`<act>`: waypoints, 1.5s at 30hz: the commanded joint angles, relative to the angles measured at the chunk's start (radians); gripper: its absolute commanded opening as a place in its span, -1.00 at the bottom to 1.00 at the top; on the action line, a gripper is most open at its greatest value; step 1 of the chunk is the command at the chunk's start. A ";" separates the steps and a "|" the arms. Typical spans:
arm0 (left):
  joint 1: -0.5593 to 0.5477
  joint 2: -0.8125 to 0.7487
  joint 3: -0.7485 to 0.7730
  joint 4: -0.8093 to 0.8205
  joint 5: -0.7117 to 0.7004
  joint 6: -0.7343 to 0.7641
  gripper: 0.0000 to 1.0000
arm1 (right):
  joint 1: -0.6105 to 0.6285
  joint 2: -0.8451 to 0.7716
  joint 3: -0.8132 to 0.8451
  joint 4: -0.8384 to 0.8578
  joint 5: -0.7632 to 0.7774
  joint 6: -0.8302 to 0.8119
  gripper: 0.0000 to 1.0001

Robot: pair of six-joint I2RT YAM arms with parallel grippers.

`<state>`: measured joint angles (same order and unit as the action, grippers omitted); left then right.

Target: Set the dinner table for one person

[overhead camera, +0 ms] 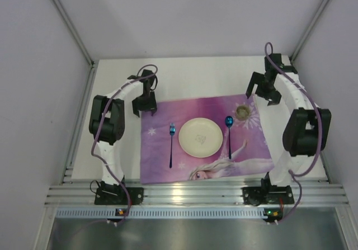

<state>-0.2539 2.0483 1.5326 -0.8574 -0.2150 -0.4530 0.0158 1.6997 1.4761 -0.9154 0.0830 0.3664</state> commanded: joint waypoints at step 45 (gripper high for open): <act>0.130 0.075 0.426 -0.048 0.069 0.065 0.32 | -0.025 0.358 0.429 0.056 -0.151 0.089 0.56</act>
<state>-0.1345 2.2780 1.9369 -0.9207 -0.0994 -0.3920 -0.0269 2.2307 1.9015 -0.8909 -0.0761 0.4507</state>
